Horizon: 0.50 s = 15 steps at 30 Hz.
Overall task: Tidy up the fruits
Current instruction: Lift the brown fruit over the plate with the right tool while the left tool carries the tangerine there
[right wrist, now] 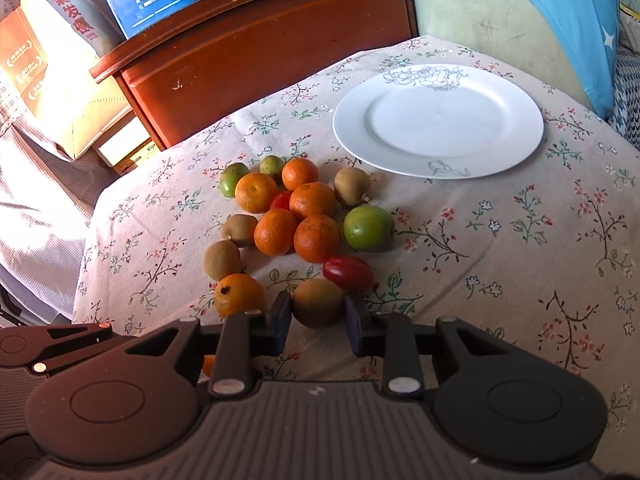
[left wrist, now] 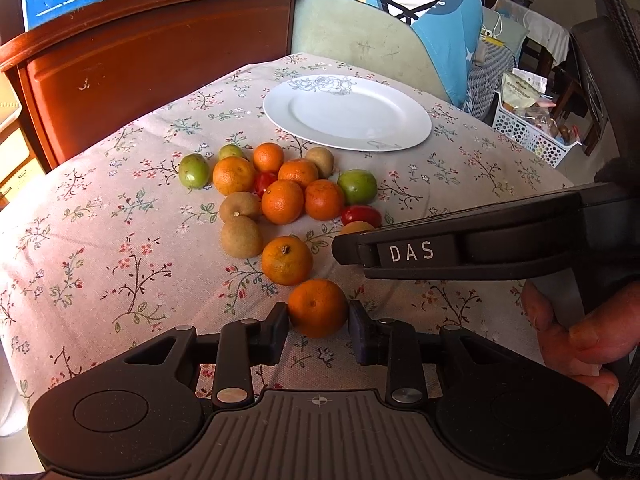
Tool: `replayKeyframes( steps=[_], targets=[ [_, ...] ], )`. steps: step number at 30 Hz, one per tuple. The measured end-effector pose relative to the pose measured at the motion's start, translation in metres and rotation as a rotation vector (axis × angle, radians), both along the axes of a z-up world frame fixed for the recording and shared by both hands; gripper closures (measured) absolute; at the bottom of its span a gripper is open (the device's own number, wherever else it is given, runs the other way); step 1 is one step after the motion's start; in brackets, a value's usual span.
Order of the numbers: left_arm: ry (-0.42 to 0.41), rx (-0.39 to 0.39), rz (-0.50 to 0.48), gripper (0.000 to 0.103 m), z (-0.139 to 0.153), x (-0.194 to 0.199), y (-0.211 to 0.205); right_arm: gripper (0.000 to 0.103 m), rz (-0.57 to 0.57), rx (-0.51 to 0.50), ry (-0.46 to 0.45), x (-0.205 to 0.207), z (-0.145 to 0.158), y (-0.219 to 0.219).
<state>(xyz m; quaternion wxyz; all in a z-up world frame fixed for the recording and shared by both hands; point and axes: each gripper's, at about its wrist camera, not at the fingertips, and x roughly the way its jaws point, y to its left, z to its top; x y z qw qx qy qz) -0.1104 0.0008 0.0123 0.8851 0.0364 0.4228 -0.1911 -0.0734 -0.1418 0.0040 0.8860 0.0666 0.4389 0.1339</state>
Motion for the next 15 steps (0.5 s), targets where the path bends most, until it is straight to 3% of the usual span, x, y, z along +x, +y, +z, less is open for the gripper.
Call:
replayKeyframes(
  steps=[15],
  targets=[
    [-0.039,-0.021,0.057,0.074,0.022,0.004,0.012,0.075,-0.017,-0.009,-0.053,-0.012,0.024,-0.003]
  ],
)
